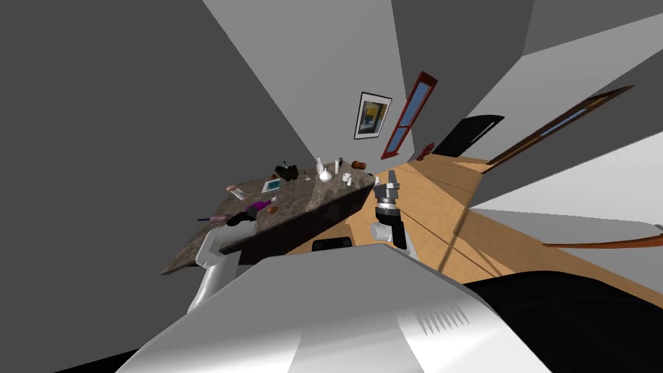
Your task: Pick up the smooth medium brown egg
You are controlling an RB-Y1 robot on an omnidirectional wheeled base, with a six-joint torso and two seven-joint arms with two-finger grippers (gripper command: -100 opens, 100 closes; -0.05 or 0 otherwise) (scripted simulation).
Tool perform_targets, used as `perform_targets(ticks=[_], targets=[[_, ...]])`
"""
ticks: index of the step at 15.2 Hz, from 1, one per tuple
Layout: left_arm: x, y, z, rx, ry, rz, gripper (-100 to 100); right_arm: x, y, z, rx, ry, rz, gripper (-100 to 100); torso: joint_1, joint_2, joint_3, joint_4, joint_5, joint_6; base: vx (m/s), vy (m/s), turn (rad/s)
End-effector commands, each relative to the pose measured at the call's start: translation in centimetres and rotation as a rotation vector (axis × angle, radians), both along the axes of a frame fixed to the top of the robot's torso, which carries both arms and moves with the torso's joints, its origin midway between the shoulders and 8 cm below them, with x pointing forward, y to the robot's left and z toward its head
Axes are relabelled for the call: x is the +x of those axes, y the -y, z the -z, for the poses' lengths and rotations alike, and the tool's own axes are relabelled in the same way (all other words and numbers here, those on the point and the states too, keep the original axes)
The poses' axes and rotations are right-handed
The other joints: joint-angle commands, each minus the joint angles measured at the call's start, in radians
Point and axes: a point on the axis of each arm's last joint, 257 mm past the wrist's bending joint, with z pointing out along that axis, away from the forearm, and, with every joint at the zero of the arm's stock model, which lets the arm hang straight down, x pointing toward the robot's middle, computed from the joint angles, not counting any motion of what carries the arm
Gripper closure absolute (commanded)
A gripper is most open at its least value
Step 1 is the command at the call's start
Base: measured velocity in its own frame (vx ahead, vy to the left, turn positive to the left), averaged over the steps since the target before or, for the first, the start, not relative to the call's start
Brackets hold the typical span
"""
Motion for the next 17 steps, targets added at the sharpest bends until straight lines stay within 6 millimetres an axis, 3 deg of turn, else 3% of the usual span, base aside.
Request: perform_targets(ticks=[1,3,7,8,9,13,14,17], targets=[[-0.8,-0.7,1.0,-0.017,-0.042,-0.024,-100,0.0,0.0,0.0,0.000,0.000,0.000,0,0.000,0.000,0.000,0.000,0.000,0.000,0.083,-0.113,-0.095],[-1.2,-0.9,1.7,-0.030,-0.066,-0.036,-100,0.0,0.0,0.0,0.000,0.000,0.000,0,0.000,-0.002,-0.001,0.000,0.000,0.000,0.098,-0.100,-0.135],[-3.2,-0.7,5.2,-0.090,-0.153,-0.067,-100,0.0,0.0,0.0,0.000,0.000,0.000,0,0.003,-0.002,-0.001,0.000,0.001,0.000,0.094,-0.069,-0.109],[-2.4,-0.8,4.1,-0.070,-0.125,-0.058,-100,0.0,0.0,0.0,0.000,0.000,0.000,0,0.003,-0.002,-0.001,-0.001,0.001,0.000,0.068,-0.039,-0.036],[-2.2,-0.8,5.1,-0.078,-0.128,-0.059,-100,0.0,0.0,0.0,0.000,0.000,0.000,0,0.004,-0.001,-0.001,0.000,0.001,0.000,0.036,0.012,0.010],[-2.2,-0.9,5.5,-0.080,-0.128,-0.059,-100,0.0,0.0,0.0,0.000,0.000,0.000,0,0.012,0.003,0.002,0.001,0.003,-0.001,0.022,0.051,0.001],[-2.1,-0.9,5.5,-0.080,-0.126,-0.058,100,0.0,0.0,0.0,0.000,0.000,0.000,0,0.012,0.004,0.002,0.001,0.003,-0.001,0.004,0.014,0.007],[-2.2,-0.9,5.5,-0.080,-0.126,-0.059,100,0.0,0.0,0.0,0.000,0.000,0.000,0,0.009,0.005,0.003,0.001,0.002,0.000,0.001,0.004,0.001]])
